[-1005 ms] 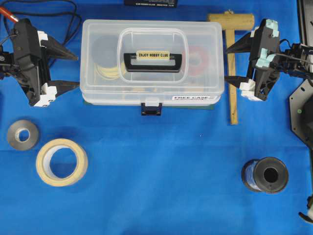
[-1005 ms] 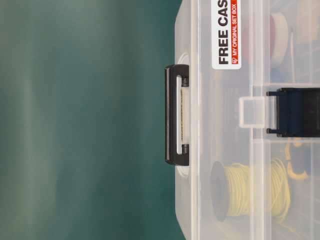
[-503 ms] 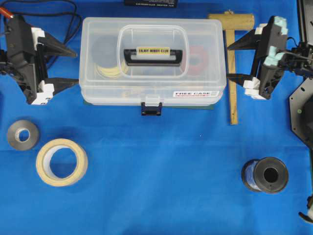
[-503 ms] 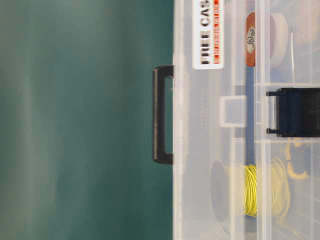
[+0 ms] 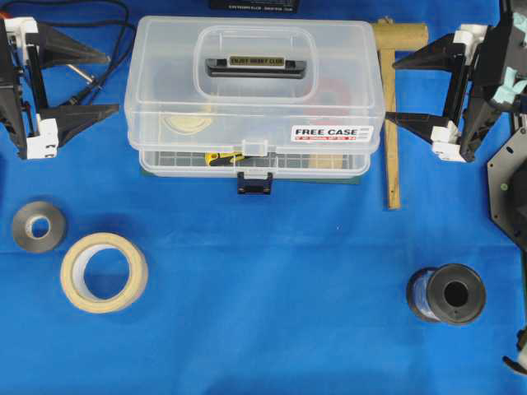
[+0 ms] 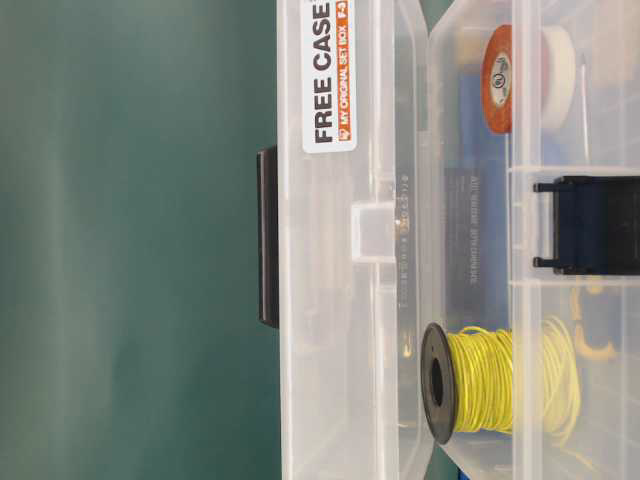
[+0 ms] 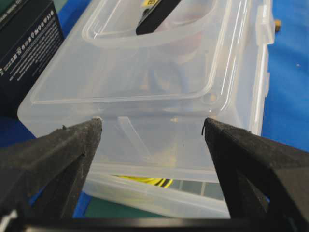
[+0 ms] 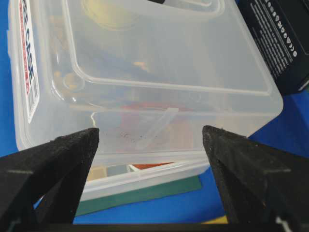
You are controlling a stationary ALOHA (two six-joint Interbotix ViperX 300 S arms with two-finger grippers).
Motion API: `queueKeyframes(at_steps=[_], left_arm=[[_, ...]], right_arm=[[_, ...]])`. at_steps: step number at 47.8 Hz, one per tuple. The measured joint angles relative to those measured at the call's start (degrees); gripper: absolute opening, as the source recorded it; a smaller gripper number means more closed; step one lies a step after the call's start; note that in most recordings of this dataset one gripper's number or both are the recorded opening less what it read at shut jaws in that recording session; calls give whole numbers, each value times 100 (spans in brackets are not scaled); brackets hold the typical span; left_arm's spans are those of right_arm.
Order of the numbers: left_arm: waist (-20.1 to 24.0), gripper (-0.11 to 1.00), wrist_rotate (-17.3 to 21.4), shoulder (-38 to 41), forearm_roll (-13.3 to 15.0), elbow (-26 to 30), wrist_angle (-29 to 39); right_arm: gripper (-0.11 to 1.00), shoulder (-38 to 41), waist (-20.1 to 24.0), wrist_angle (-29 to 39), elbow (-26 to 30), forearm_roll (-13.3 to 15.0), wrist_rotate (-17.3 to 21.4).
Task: Open the tool box with both arms.
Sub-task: 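Close both grippers on the lid edges of the clear box, then lift and swing the lid upward and back with both grippers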
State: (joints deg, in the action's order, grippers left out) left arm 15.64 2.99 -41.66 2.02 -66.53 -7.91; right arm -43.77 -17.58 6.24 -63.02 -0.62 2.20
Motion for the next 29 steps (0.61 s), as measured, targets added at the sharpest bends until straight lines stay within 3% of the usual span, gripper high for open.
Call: queueKeyframes(at_steps=[29], left_arm=[[44,92,26,246,0,18,-88]], right_arm=[[86,-53,-246,0,79,0,0]])
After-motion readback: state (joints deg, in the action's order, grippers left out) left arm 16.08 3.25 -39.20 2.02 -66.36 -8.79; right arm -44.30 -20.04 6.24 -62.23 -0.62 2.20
